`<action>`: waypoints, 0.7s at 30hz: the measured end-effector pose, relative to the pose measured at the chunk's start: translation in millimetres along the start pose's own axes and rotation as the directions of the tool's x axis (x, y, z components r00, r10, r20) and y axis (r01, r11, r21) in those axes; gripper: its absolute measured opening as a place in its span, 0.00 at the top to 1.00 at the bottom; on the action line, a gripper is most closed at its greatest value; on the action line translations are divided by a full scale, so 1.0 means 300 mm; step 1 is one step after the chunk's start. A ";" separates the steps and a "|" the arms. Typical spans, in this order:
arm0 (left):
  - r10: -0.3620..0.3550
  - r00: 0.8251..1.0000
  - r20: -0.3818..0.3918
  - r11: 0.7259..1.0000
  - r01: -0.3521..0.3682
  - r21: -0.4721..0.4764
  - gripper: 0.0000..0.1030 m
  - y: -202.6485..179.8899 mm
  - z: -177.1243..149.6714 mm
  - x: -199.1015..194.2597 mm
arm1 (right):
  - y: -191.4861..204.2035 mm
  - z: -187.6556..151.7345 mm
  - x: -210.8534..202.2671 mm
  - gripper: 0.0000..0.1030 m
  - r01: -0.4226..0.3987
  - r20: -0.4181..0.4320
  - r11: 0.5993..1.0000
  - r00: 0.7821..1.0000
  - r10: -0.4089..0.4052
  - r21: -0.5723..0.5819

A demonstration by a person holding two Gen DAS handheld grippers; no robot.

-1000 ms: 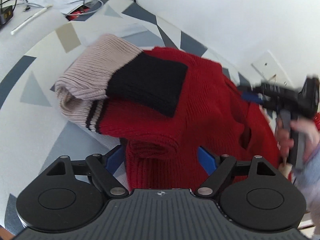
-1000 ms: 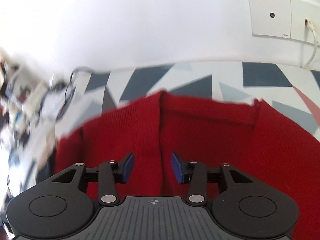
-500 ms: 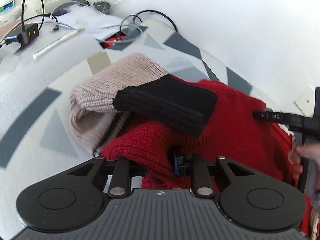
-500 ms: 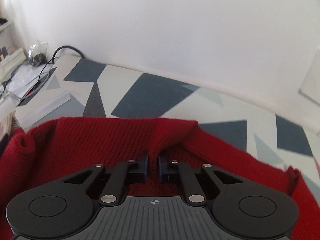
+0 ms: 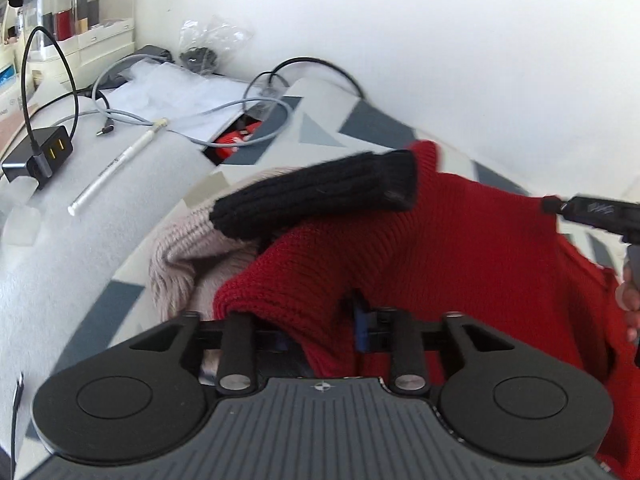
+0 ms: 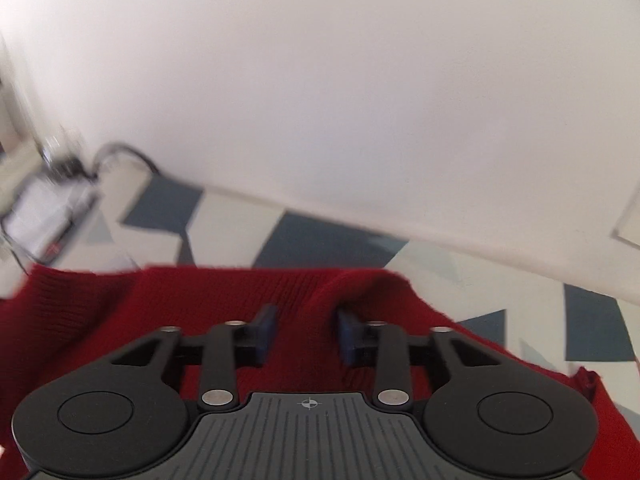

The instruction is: Fold clothes

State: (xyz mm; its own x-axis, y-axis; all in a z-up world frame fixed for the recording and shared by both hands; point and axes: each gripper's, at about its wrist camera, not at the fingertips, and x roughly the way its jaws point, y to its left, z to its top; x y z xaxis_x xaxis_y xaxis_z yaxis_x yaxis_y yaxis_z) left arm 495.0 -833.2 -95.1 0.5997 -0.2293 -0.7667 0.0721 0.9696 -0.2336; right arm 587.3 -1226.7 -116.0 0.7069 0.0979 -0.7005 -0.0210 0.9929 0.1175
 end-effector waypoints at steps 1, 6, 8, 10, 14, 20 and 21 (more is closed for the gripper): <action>-0.017 1.000 0.006 1.000 0.017 -0.005 0.44 -0.006 -0.005 -0.023 | -0.022 -0.001 -0.071 0.39 -0.010 0.042 1.000 0.999 0.010 -0.001; -0.126 0.991 0.046 0.992 0.126 0.006 0.35 -0.044 0.009 -0.124 | -0.132 0.031 -0.465 0.20 0.001 0.247 1.000 0.969 0.004 -0.019; -0.163 0.985 0.049 0.986 0.162 0.030 0.31 -0.074 0.015 -0.149 | -0.170 0.053 -0.634 0.07 0.038 0.336 0.999 0.941 -0.031 -0.014; -0.189 0.981 0.041 0.981 0.186 0.059 0.29 -0.117 0.018 -0.155 | -0.192 0.072 -0.779 0.01 0.101 0.408 0.995 0.909 -0.085 -0.017; -0.214 0.977 0.016 0.972 0.212 0.098 0.29 -0.218 0.024 -0.143 | -0.207 0.088 -0.991 0.01 0.264 0.517 0.964 0.831 -0.206 -0.041; -0.239 0.971 0.017 0.968 0.237 0.077 0.24 -0.297 0.055 -0.134 | -0.281 0.084 -1.189 0.01 0.305 0.585 0.945 0.748 -0.316 0.120; -0.225 0.974 0.013 0.971 0.223 0.083 0.23 -0.307 0.055 -0.129 | -0.295 0.080 -1.211 0.01 0.310 0.592 0.940 0.734 -0.334 0.146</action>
State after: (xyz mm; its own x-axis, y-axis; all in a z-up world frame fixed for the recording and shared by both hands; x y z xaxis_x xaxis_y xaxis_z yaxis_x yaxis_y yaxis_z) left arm 478.3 -912.3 -34.1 0.5783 -0.4401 -0.6870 0.2701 0.8978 -0.3478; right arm 349.3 -1351.6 145.0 0.9441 -0.3002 -0.1365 0.3026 0.9531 -0.0035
